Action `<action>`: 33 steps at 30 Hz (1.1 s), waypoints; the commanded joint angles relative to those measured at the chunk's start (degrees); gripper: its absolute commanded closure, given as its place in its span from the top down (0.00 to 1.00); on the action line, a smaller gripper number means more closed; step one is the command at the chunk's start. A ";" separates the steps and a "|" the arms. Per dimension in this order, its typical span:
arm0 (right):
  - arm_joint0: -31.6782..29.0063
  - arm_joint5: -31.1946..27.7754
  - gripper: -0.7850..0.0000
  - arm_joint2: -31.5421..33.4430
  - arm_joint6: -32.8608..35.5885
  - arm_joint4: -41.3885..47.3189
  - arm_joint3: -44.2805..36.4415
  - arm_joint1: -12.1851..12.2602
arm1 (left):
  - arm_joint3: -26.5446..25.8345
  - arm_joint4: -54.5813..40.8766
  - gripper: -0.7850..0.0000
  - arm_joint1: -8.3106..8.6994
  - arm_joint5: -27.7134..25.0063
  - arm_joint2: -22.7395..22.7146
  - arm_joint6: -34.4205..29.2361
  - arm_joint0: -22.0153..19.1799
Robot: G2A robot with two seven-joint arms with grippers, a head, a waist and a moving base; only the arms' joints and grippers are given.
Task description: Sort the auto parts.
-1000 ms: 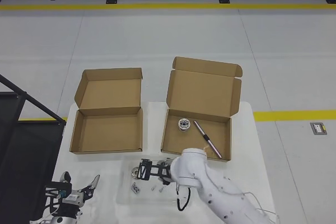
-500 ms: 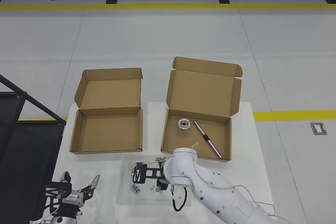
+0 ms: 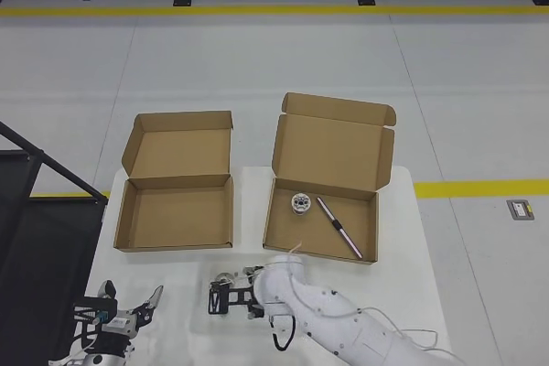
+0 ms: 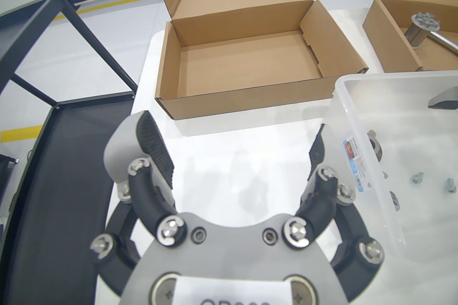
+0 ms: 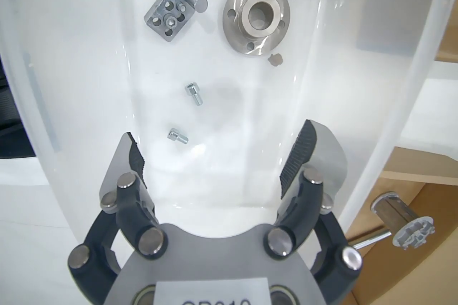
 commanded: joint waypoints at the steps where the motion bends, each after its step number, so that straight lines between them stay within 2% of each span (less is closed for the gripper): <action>1: 0.86 0.64 0.59 -0.79 -0.26 1.10 2.94 -1.01 | 0.00 0.00 1.00 0.00 0.00 0.00 0.00 0.00; 2: 1.32 0.69 0.53 -1.26 -0.39 1.80 4.46 -1.59 | 0.00 0.00 1.00 0.00 0.00 0.00 0.00 0.00; 4: 2.29 0.48 0.47 -2.17 -0.67 3.28 7.65 -2.79 | 0.00 0.00 1.00 0.00 0.00 0.00 0.00 0.00; 16: 6.44 0.02 0.41 -6.93 -3.97 5.34 19.77 -9.23 | 0.00 0.00 1.00 0.00 0.00 0.00 0.00 0.00; 20: 7.28 -0.21 0.31 -7.66 -4.94 4.95 22.35 -10.66 | 0.00 0.00 1.00 0.00 0.00 0.00 0.00 0.00; 33: 8.84 -1.14 0.25 -8.27 -7.08 4.11 28.21 -13.73 | 0.00 0.00 1.00 0.00 0.00 0.00 0.00 0.00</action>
